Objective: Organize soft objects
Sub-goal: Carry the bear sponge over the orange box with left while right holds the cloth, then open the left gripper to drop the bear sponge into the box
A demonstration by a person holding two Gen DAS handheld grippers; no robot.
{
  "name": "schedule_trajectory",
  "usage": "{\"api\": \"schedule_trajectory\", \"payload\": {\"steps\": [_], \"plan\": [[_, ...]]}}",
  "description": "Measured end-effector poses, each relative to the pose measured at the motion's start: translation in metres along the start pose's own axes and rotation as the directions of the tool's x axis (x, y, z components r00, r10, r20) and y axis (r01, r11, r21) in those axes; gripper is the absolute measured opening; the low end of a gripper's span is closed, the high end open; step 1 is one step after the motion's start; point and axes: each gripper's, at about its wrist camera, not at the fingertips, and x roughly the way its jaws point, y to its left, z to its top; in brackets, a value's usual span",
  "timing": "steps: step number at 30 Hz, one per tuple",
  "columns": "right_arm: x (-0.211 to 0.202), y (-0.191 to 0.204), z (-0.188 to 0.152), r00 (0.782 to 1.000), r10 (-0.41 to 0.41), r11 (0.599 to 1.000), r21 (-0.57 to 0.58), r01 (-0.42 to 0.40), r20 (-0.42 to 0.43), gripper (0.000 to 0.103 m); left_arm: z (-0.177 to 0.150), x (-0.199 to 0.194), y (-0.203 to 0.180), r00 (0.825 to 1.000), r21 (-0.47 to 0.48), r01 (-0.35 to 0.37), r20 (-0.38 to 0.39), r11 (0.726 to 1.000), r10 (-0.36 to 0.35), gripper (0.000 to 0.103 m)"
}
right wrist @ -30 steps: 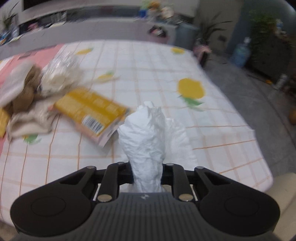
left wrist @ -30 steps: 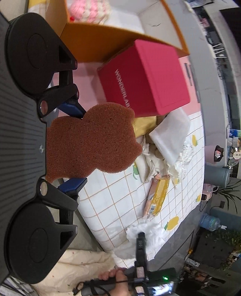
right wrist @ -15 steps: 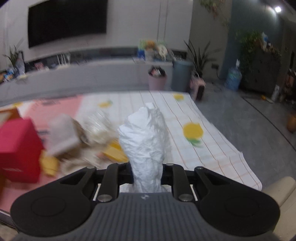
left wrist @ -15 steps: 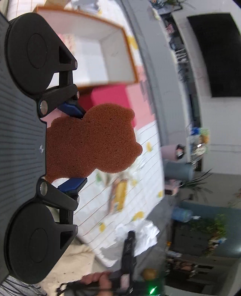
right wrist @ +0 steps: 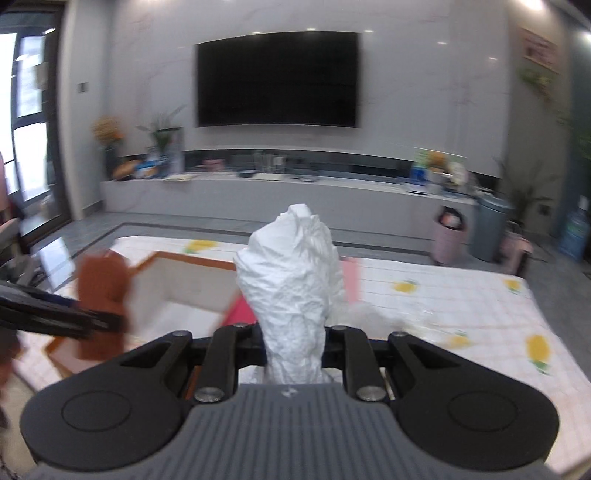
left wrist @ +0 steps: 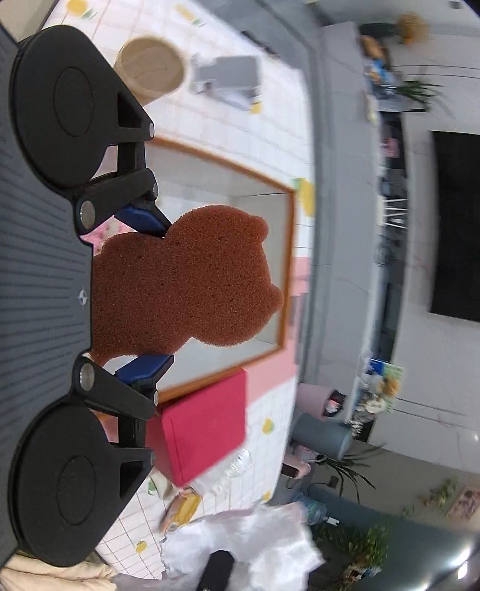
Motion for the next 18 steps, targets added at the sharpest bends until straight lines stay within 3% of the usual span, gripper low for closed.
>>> {"api": "schedule_trajectory", "payload": {"steps": [7, 12, 14, 18], "plan": [[0.038, 0.044, 0.006, 0.999, 0.046, 0.999, -0.023, -0.046, -0.016, 0.017, -0.003, 0.035, 0.005, 0.992, -0.031, 0.084, -0.093, 0.996, -0.087, 0.079], [0.058, 0.05, 0.001, 0.999, -0.003, 0.996, -0.094, 0.0, -0.034, 0.017, -0.009, 0.049, 0.001, 0.976, -0.008, -0.009, -0.215, 1.0, 0.007, 0.084], [0.061, 0.05, -0.004, 0.999, -0.014, 0.994, -0.106, 0.01, -0.045, 0.017, -0.01, 0.052, 0.001, 0.968, 0.002, -0.003, -0.249, 1.0, 0.003, 0.09], [0.063, 0.048, -0.006, 0.998, -0.014, 0.994, -0.105, 0.008, -0.055, 0.017, -0.019, 0.05, 0.0, 0.971, 0.013, -0.02, -0.236, 1.0, 0.023, 0.094]]}}
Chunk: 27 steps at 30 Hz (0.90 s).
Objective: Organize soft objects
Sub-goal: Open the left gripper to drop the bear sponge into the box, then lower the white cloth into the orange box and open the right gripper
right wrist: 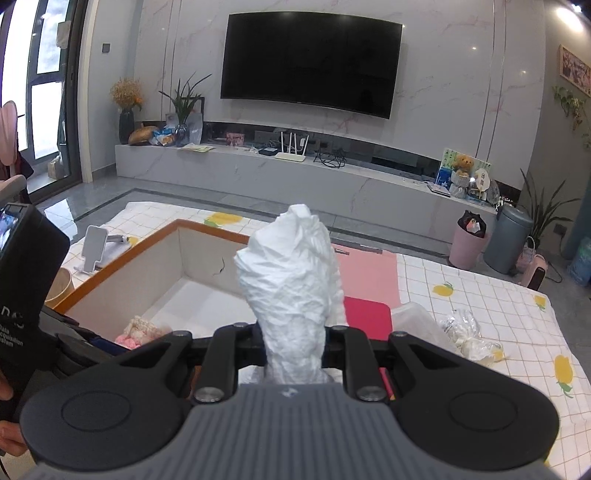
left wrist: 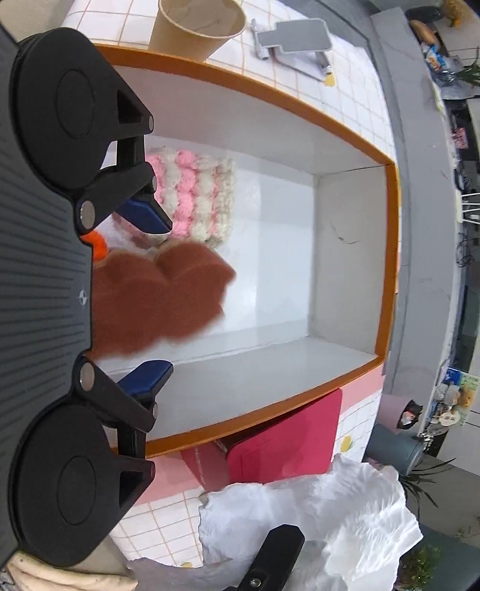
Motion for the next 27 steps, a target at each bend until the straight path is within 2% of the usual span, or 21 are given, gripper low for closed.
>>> {"api": "schedule_trajectory", "payload": {"steps": [5, 7, 12, 15, 19, 21, 23, 24, 27], "plan": [[-0.001, 0.008, 0.0, 1.0, 0.007, 1.0, -0.013, -0.007, -0.008, 0.017, 0.001, -0.015, -0.002, 0.999, -0.005, 0.018, 0.038, 1.0, -0.018, 0.095], [-0.004, 0.01, 0.0, 1.0, 0.025, 1.0, -0.012, -0.025, -0.013, 0.017, 0.006, -0.026, -0.003, 0.997, 0.012, 0.001, 0.071, 1.0, -0.002, 0.095], [-0.014, 0.012, 0.01, 0.997, 0.071, 0.997, 0.043, -0.072, 0.011, 0.017, 0.01, -0.07, 0.002, 0.987, 0.015, -0.077, 0.142, 0.997, 0.074, 0.095], [-0.015, 0.016, 0.023, 0.99, 0.14, 0.984, 0.106, -0.14, 0.013, 0.017, 0.016, -0.088, 0.016, 0.98, -0.017, -0.103, 0.168, 0.995, 0.104, 0.095], [-0.005, 0.032, 0.044, 0.977, 0.213, 0.963, 0.172, -0.207, -0.016, 0.019, 0.018, -0.102, 0.035, 0.957, -0.031, -0.208, 0.199, 0.978, 0.21, 0.095], [0.011, 0.045, 0.053, 0.971, 0.231, 0.959, 0.182, -0.217, -0.063, 0.019, 0.02, -0.101, 0.045, 0.951, -0.033, -0.24, 0.195, 0.97, 0.242, 0.095], [0.036, 0.062, 0.057, 0.967, 0.216, 0.967, 0.165, -0.194, -0.132, 0.019, 0.02, -0.104, 0.056, 0.942, -0.06, -0.257, 0.206, 0.965, 0.264, 0.095], [0.05, 0.072, 0.058, 0.97, 0.183, 0.978, 0.13, -0.163, -0.16, 0.019, 0.019, -0.106, 0.061, 0.941, -0.072, -0.252, 0.215, 0.965, 0.262, 0.095], [0.091, 0.1, 0.057, 0.973, 0.058, 0.998, -0.023, -0.064, -0.225, 0.019, 0.02, -0.102, 0.078, 0.952, -0.121, -0.224, 0.185, 0.967, 0.244, 0.095]]}}
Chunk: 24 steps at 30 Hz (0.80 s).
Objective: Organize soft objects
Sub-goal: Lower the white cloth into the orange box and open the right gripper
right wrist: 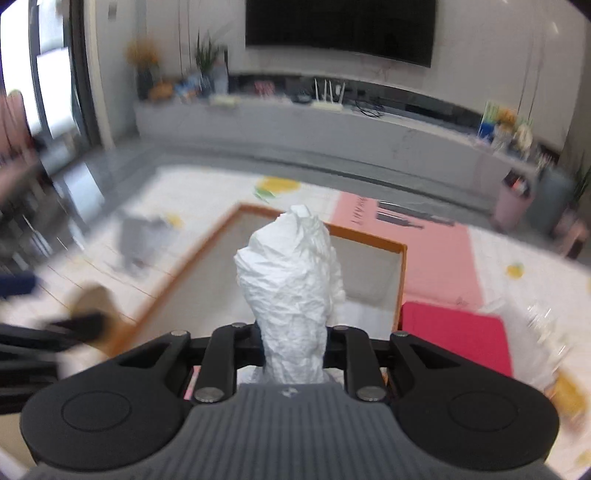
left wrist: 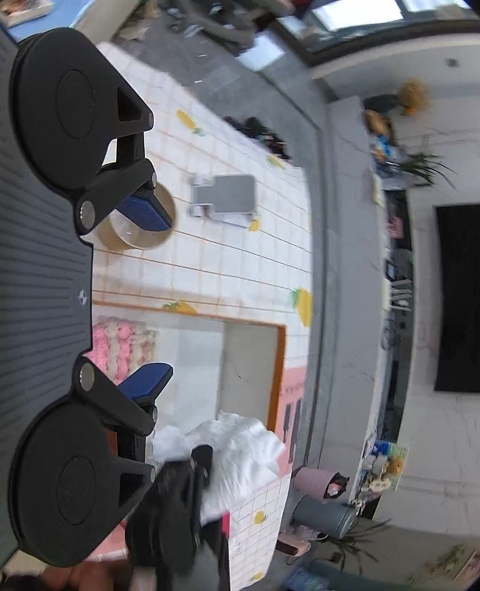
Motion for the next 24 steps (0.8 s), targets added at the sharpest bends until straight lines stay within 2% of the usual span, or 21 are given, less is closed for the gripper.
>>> {"api": "schedule_trajectory", "payload": {"steps": [2, 5, 8, 11, 12, 14, 16, 18, 24], "plan": [[0.029, 0.013, 0.001, 0.998, -0.036, 0.996, -0.08, 0.032, -0.052, 0.019, 0.001, 0.005, 0.008, 1.0, -0.039, 0.012, -0.022, 0.999, -0.013, 0.095], [0.067, 0.027, -0.005, 0.994, -0.037, 0.974, -0.226, 0.013, -0.105, 0.019, 0.004, 0.0, 0.015, 0.999, -0.038, 0.039, 0.004, 0.998, -0.039, 0.095], [0.096, 0.03, -0.009, 0.983, -0.073, 0.958, -0.284, 0.022, -0.169, 0.019, 0.002, -0.005, 0.018, 0.999, -0.019, 0.027, 0.038, 0.999, -0.026, 0.095], [0.113, 0.028, -0.011, 0.972, -0.095, 0.944, -0.33, 0.019, -0.216, 0.022, 0.004, -0.004, 0.022, 0.999, -0.031, 0.025, 0.037, 0.999, -0.024, 0.095], [0.118, 0.027, -0.012, 0.962, -0.11, 0.941, -0.337, 0.02, -0.252, 0.025, 0.005, -0.003, 0.024, 0.999, -0.044, 0.034, 0.034, 0.998, -0.033, 0.095], [0.125, 0.027, -0.013, 0.947, -0.187, 0.934, -0.346, 0.088, -0.262, 0.043, 0.006, -0.003, 0.029, 0.998, -0.071, 0.052, 0.033, 0.996, -0.049, 0.095], [0.122, 0.026, -0.013, 0.947, -0.224, 0.931, -0.337, 0.138, -0.231, 0.068, 0.006, -0.006, 0.032, 0.997, -0.076, 0.067, 0.041, 0.995, -0.064, 0.095], [0.115, 0.025, -0.011, 0.953, -0.194, 0.942, -0.316, 0.115, -0.232, 0.075, 0.007, -0.008, 0.033, 0.997, -0.07, 0.069, 0.048, 0.995, -0.065, 0.095], [0.078, 0.031, 0.0, 0.968, -0.181, 0.937, -0.329, 0.116, -0.174, 0.081, 0.007, -0.013, 0.028, 0.996, -0.06, 0.076, 0.054, 0.995, -0.073, 0.095]]}}
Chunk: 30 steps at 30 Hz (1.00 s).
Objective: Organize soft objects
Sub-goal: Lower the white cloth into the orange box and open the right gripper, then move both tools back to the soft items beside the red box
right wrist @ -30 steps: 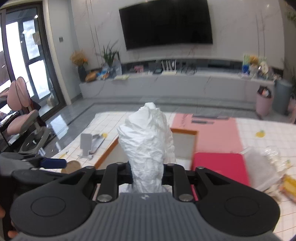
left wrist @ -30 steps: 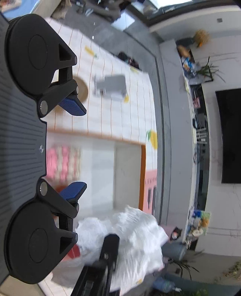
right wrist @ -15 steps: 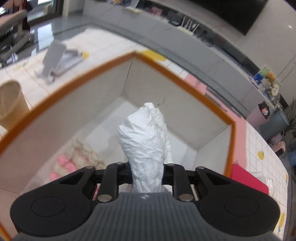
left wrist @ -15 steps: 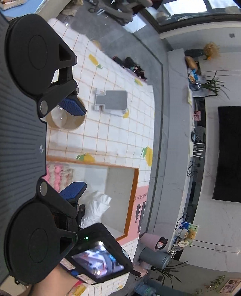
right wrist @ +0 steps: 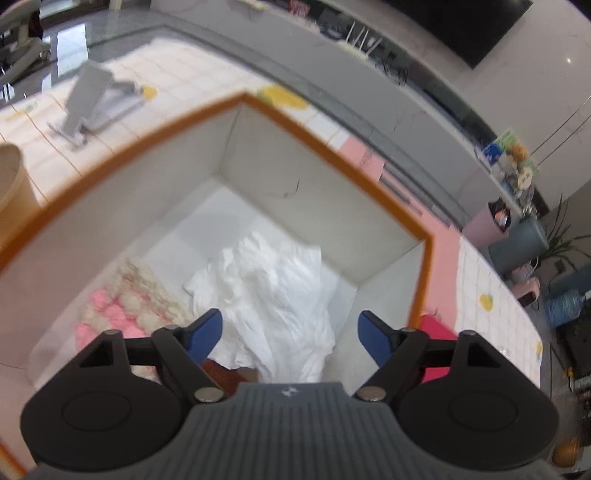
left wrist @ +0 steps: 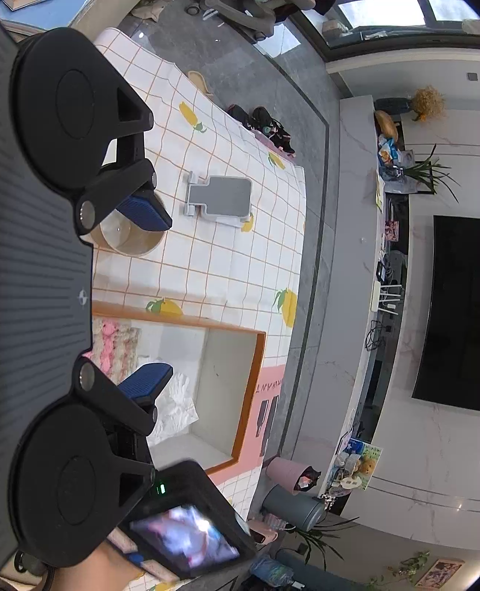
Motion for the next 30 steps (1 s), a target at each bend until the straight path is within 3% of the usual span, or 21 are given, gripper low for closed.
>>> {"api": "schedule_trajectory", "payload": {"steps": [3, 5, 6, 7, 10, 15, 19, 22, 26, 30], "plan": [[-0.025, -0.007, -0.003, 0.998, 0.036, 0.999, 0.033, -0.038, 0.057, 0.078, 0.0, -0.002, -0.004, 1.0, 0.013, 0.001, 0.006, 1.0, -0.001, 0.095], [-0.035, -0.007, -0.008, 0.991, 0.119, 0.991, 0.051, -0.121, 0.054, 0.047, 0.0, -0.003, -0.007, 1.0, 0.02, 0.001, 0.009, 1.0, -0.001, 0.095], [-0.036, -0.003, -0.009, 0.984, 0.176, 0.983, 0.054, -0.177, 0.019, 0.014, 0.0, -0.004, -0.008, 1.0, 0.025, 0.002, 0.01, 1.0, -0.002, 0.095], [-0.034, -0.002, -0.014, 0.974, 0.224, 0.973, 0.064, -0.223, -0.025, 0.0, -0.001, -0.005, -0.009, 1.0, 0.03, 0.003, 0.011, 1.0, -0.003, 0.095], [-0.027, 0.003, -0.022, 0.937, 0.335, 0.939, 0.114, -0.325, -0.093, 0.0, -0.001, -0.008, -0.009, 1.0, 0.039, 0.008, 0.016, 0.999, -0.009, 0.095], [-0.011, 0.012, -0.03, 0.9, 0.412, 0.91, 0.116, -0.398, -0.142, 0.0, -0.001, -0.009, -0.01, 1.0, 0.031, 0.011, 0.015, 0.999, -0.012, 0.095], [0.006, 0.021, -0.036, 0.928, 0.294, 0.954, 0.009, -0.3, -0.229, 0.0, 0.0, -0.011, -0.011, 1.0, 0.034, 0.024, 0.018, 0.999, -0.024, 0.095], [0.011, 0.022, -0.04, 0.935, 0.273, 0.961, 0.013, -0.277, -0.225, 0.0, 0.0, -0.009, -0.014, 1.0, 0.039, 0.025, 0.015, 0.999, -0.025, 0.095], [0.001, 0.011, -0.038, 0.937, 0.315, 0.949, 0.076, -0.307, -0.154, 0.002, -0.003, -0.006, -0.018, 1.0, 0.051, 0.009, 0.007, 0.999, -0.009, 0.095], [-0.038, -0.017, -0.036, 0.943, 0.331, 0.939, 0.107, -0.327, -0.029, 0.004, -0.004, -0.005, -0.025, 1.0, 0.068, 0.003, 0.012, 0.998, -0.004, 0.095]]}}
